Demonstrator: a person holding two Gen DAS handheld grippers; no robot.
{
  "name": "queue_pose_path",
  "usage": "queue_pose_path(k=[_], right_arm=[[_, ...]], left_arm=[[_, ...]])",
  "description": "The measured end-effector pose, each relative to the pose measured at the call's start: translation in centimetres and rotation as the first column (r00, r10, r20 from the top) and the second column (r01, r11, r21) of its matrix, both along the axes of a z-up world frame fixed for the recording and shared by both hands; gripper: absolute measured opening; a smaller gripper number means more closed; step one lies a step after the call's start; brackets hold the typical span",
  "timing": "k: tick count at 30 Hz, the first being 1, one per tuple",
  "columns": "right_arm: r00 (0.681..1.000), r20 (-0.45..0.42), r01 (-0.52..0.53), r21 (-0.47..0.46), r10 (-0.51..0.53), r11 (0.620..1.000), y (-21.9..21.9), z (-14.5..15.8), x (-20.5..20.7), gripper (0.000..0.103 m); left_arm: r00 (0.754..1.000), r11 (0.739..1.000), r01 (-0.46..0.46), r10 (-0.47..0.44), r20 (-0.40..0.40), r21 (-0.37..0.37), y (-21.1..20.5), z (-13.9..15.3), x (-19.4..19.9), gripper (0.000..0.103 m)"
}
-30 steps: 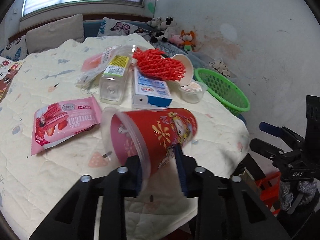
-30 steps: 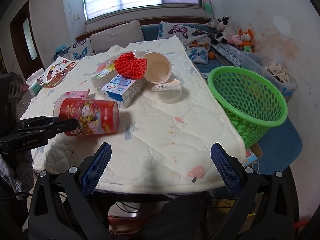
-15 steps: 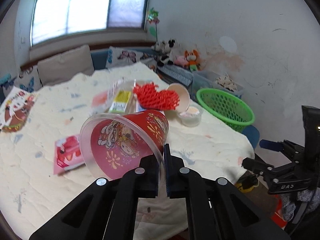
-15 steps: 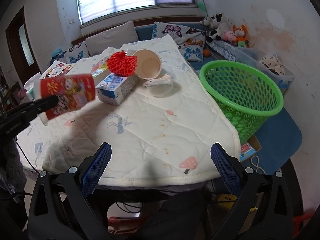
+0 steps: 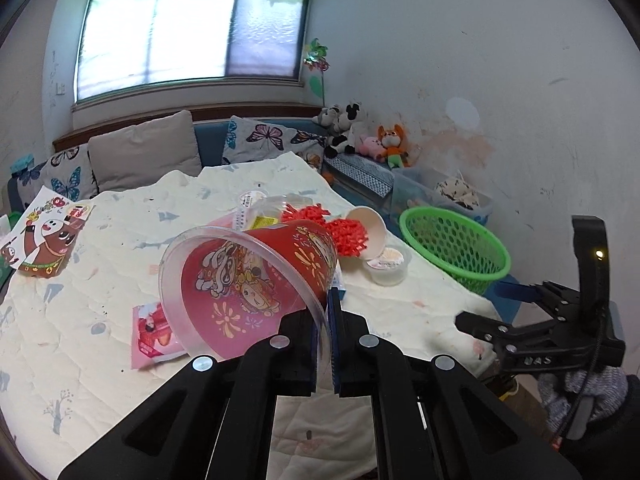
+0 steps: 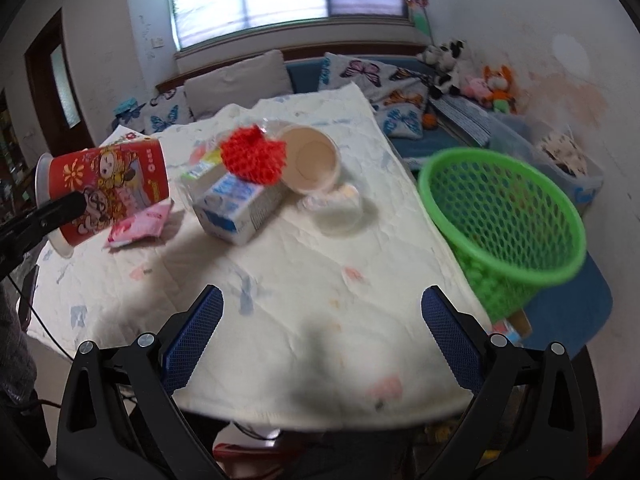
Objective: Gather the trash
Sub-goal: 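Grasp the red mesh scrubber with the right gripper while the left holds the red cup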
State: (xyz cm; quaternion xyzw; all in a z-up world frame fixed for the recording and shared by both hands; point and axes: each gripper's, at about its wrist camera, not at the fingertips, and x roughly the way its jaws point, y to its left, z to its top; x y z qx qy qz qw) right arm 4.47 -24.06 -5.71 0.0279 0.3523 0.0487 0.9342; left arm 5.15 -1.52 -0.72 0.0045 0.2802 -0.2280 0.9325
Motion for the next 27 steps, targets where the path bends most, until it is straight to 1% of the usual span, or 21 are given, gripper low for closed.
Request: queue_pose_path(k=[2, 5, 7, 9, 11, 13, 15, 19, 21, 24, 27], right_arm=[[1.0, 0.013, -0.016, -0.005, 0.016, 1.0, 0.4, 0.5, 1.3, 0.096], [0.999, 0.031, -0.03, -0.008, 0.031, 1.0, 0.5, 1.2, 3.3, 0.096], [0.999, 0.042, -0.021, -0.017, 0.022, 1.0, 0.4, 1.5, 4.9, 0.095], [0.999, 0.039, -0.019, 0.002, 0.019, 1.0, 0.0, 1.7, 6.2, 0.093], [1.0, 0.03, -0.004, 0.017, 0.003, 1.0, -0.5, 2.0, 7.8, 0.09], [1.0, 0.018, -0.015, 0.038, 0.014, 0.999, -0.6, 2.1, 9.0, 0.087], [0.999, 0.009, -0.045, 0.056, 0.044, 0.997, -0.1, 2.2, 10.1, 0.086], [0.992, 0.009, -0.129, 0.023, 0.129, 0.991, 2.5, 2.4, 11.9, 0.081], [0.986, 0.008, -0.164, 0.011, 0.164, 0.986, 3.7, 2.3, 12.6, 0.077], [0.979, 0.005, -0.206, -0.005, 0.206, 0.979, 5.5, 2.2, 13.8, 0.071], [0.973, -0.005, -0.232, -0.037, 0.232, 0.972, 7.0, 1.9, 14.9, 0.07]], left_arm=[[1.0, 1.0, -0.013, 0.013, -0.003, -0.008, 0.3, 0.1, 0.1, 0.005], [0.999, 0.999, -0.034, 0.034, -0.004, -0.02, 1.0, 0.6, 0.9, 0.005], [0.999, 0.999, -0.043, 0.043, -0.01, -0.032, 1.3, 0.7, 1.4, 0.005], [0.999, 0.997, -0.052, 0.051, -0.017, -0.049, 1.8, 0.9, 1.9, 0.005], [0.998, 0.997, -0.059, 0.059, -0.017, -0.049, 2.1, 1.0, 2.3, 0.005], [0.997, 0.997, -0.071, 0.07, -0.018, -0.044, 2.3, 0.9, 2.8, 0.005], [0.997, 0.996, -0.078, 0.077, -0.023, -0.046, 2.7, 0.8, 3.3, 0.005], [0.994, 0.993, -0.1, 0.098, -0.037, -0.056, 3.5, 0.6, 4.1, 0.005], [0.993, 0.992, -0.109, 0.107, -0.04, -0.058, 3.9, 0.6, 4.4, 0.005], [0.992, 0.991, -0.119, 0.117, -0.042, -0.06, 4.4, 0.6, 4.5, 0.005], [0.991, 0.99, -0.128, 0.126, -0.043, -0.061, 4.9, 0.6, 4.7, 0.005]])
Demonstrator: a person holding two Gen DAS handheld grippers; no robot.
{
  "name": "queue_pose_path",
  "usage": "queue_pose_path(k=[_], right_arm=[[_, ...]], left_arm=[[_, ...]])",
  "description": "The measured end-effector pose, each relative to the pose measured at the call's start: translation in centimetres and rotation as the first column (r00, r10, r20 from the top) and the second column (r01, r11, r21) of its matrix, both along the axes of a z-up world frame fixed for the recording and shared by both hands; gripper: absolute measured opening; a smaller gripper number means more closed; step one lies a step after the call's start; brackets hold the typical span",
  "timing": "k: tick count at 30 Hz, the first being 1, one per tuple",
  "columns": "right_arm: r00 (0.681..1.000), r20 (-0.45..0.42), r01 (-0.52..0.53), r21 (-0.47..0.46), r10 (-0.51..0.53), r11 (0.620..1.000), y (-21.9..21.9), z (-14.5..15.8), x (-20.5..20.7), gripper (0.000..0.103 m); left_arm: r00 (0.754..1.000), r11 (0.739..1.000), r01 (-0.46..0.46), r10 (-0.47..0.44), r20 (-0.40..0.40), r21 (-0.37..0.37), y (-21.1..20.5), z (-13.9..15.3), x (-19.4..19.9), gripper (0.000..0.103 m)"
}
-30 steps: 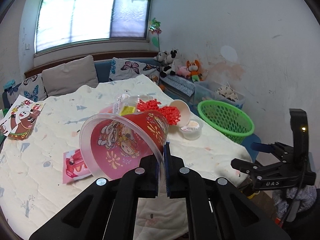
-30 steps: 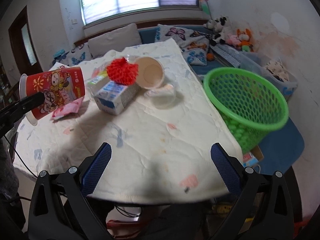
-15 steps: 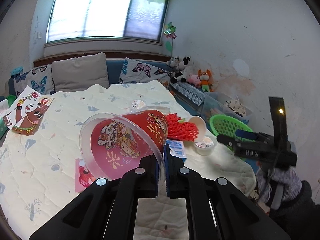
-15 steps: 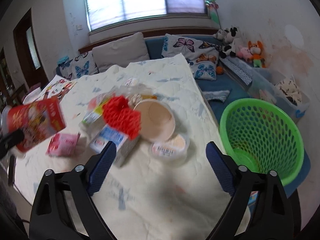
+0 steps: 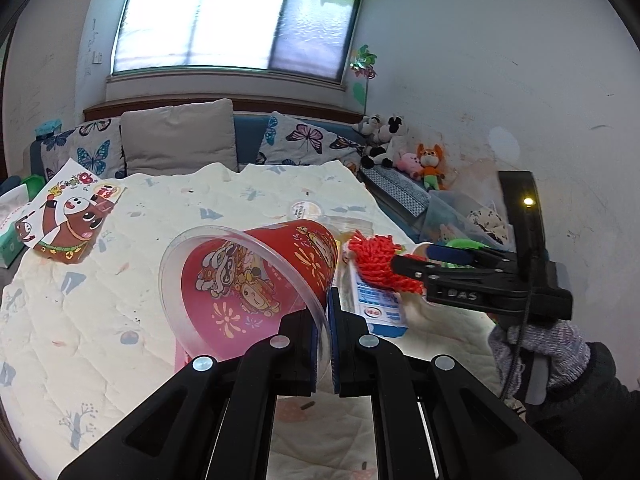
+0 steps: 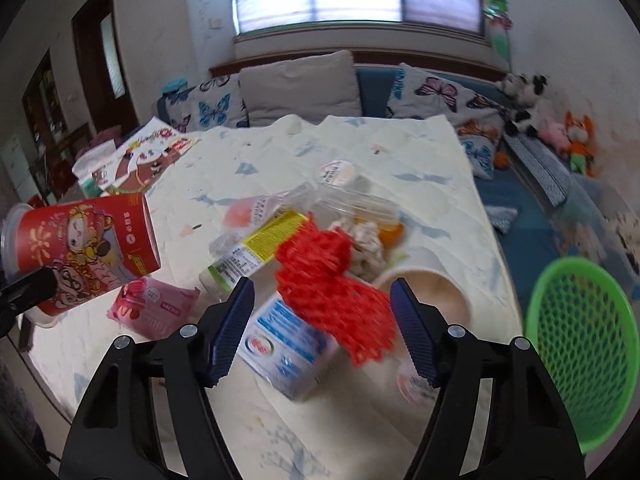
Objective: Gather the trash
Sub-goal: 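Grasp the red mesh scrubber with the right gripper while the left holds the red cup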
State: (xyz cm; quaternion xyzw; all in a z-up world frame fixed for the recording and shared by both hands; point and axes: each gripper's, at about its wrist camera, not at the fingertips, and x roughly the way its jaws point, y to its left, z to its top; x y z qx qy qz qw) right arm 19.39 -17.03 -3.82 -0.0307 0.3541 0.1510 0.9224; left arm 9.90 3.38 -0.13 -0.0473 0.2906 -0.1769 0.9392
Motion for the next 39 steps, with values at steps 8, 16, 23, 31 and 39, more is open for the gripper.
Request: queue_pose_path(k=[8, 16, 23, 31, 39], right_arm=[[1.0, 0.003, -0.015, -0.157, 0.016, 0.988, 3.1, -1.8, 1.8, 0.06], [1.0, 0.031, 0.011, -0.229, -0.004, 0.973, 3.5, -2.8, 1.4, 0.033], [0.999, 0.027, 0.03, -0.058, -0.028, 0.998, 1.3, -0.7, -0.8, 0.027], [0.992, 0.084, 0.086, 0.073, -0.092, 0.994, -1.1, 1.7, -5.9, 0.027], [0.981, 0.098, 0.154, 0.131, -0.167, 0.979, -4.4, 1.4, -10.4, 0.027]], left_arm=[[1.0, 1.0, -0.009, 0.009, -0.011, -0.009, 0.6, -0.4, 0.5, 0.005], [1.0, 1.0, -0.011, 0.011, -0.009, -0.015, 0.8, -0.4, 0.4, 0.005], [1.0, 1.0, -0.004, 0.004, 0.001, -0.025, 0.6, 0.3, 0.0, 0.005], [0.999, 0.999, 0.038, -0.038, 0.004, -0.022, -1.2, 1.5, 0.1, 0.005], [0.998, 0.998, 0.059, -0.059, 0.018, -0.013, -3.8, 2.9, 0.1, 0.005]])
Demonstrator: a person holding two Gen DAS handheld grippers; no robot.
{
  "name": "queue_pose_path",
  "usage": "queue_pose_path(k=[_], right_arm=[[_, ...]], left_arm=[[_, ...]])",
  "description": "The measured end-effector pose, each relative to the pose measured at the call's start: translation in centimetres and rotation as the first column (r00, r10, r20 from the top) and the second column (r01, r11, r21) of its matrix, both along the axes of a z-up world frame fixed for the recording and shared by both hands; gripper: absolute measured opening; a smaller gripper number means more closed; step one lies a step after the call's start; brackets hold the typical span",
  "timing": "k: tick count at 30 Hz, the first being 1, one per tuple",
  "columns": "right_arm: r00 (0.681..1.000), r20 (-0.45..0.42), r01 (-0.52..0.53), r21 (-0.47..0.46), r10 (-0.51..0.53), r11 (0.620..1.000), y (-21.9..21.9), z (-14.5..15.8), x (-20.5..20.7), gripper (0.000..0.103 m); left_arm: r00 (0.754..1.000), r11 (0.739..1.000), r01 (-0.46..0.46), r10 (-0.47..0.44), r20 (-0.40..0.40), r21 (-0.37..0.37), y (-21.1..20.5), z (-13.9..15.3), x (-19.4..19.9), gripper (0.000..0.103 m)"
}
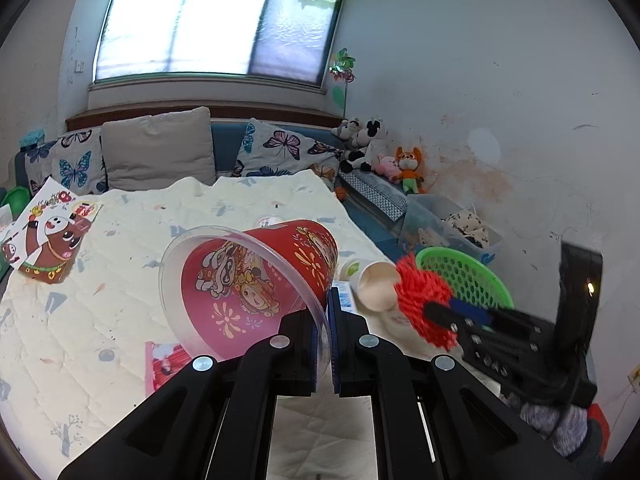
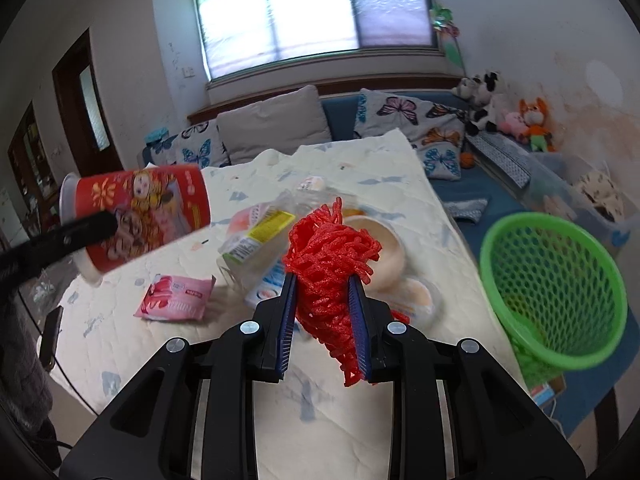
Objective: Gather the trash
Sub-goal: 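Grasp the red mesh scrubber with the right gripper while the left holds the red cup, then carry the red scrubber over the green wastebasket and open the right gripper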
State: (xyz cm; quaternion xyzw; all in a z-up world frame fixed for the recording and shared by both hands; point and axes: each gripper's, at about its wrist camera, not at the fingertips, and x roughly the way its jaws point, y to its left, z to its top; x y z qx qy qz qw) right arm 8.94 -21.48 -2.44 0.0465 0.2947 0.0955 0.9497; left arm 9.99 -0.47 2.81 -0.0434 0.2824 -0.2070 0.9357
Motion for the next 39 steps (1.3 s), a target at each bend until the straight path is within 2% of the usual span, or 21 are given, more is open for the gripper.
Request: queue_pose_path(k=[9, 13, 16, 20, 34, 39], right_arm=[[0.997, 0.017, 0.071, 0.041, -0.072, 0.997, -2.9, -0.5, -4.2, 0.027], [0.996, 0.024, 0.087, 0.099, -0.089, 0.991, -4.4, -0.3, -6.0, 0.027], [0.992, 0.052, 0.11, 0.051, -0.113, 0.993, -4.6, 0.2, -7.3, 0.027], [0.989, 0.07, 0.126, 0.059, -0.13, 0.99, -5.5, 0.5, -8.5, 0.027], [0.984, 0.062, 0.163, 0.108, -0.17, 0.981, -7.3, 0.0, -8.4, 0.027], [0.986, 0.019, 0.163, 0.105, -0.166, 0.981, -8.2, -1.2, -7.7, 0.027]], left_arm=[[1.0, 1.0, -0.017, 0.017, 0.017, 0.022, -3.1, 1.3, 0.3, 0.005], [1.0, 1.0, -0.021, 0.02, 0.017, 0.008, -4.6, 1.6, 1.0, 0.005], [1.0, 1.0, -0.008, 0.008, 0.01, -0.001, -5.9, 1.7, 1.0, 0.005], [1.0, 1.0, 0.009, -0.009, 0.015, 0.004, -7.1, 1.8, 0.6, 0.005], [0.999, 0.999, 0.036, -0.035, 0.029, -0.006, -6.8, 1.7, -0.1, 0.005], [0.998, 0.999, 0.051, -0.05, 0.04, -0.015, -6.8, 1.3, -0.2, 0.005]])
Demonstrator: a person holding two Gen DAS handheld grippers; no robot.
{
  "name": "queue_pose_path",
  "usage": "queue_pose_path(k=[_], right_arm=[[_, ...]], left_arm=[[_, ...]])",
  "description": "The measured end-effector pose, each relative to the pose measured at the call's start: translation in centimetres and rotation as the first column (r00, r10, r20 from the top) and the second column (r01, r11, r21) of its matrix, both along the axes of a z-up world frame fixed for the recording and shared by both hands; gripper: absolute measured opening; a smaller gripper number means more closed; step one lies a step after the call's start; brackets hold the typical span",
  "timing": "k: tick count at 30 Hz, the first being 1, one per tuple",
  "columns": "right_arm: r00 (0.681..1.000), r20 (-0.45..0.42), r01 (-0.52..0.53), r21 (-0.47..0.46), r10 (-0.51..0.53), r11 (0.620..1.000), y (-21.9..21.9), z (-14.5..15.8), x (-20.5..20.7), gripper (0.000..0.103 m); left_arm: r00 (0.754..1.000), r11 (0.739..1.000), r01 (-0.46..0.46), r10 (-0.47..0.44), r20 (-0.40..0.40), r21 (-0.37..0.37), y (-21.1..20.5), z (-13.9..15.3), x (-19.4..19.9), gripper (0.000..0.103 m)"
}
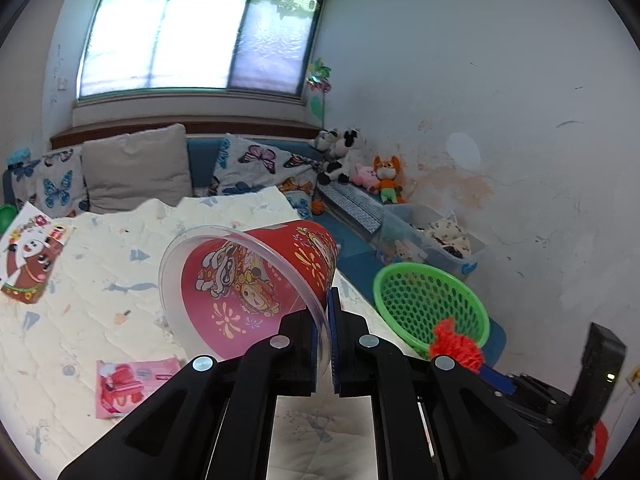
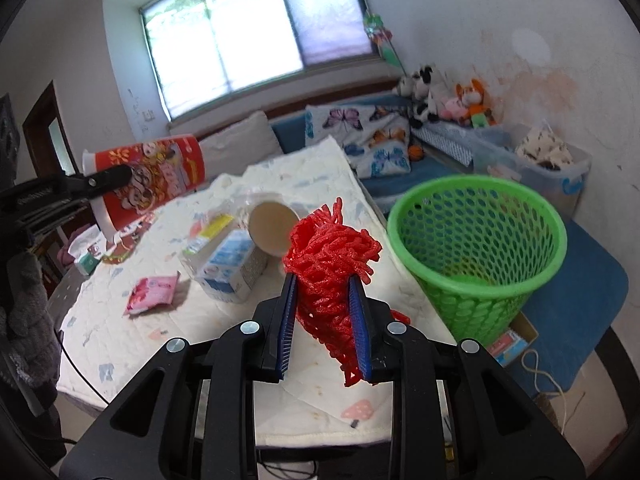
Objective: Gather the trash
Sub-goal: 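Carry the red scrubber over the green wastebasket and open the right gripper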
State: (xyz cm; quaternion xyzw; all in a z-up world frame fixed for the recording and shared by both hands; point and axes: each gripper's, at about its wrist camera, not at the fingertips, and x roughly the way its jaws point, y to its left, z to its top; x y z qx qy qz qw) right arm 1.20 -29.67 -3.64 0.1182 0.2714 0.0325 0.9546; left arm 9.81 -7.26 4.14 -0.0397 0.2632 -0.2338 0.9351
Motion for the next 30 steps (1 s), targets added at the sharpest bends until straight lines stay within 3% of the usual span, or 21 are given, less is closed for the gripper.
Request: queue_pose_path(k=[9, 20, 30], right_arm=[[0.997, -0.081, 0.018, 0.007, -0.018, 1.0, -2.9, -2.5, 1.8, 0.027], [0.992, -0.088, 0.083, -0.029, -0.085, 0.996, -6.6, -1.8, 5.4, 0.027], [0.974, -0.127, 0.181, -0.069, -0.189, 0.981, -11.7, -2.7, 9.1, 0.029]], left_arm=[[0.999, 1.0, 0.028, -0.028, -0.032, 0.006, -0.8, -1.2, 1.2, 0.005], [0.997, 0.999, 0.048, -0.047, -0.067, 0.011, -2.2, -1.7, 3.6, 0.005], [0.99, 0.994, 0.105, -0.102, -0.094, 0.034, -5.9, -1.7, 5.4, 0.005]])
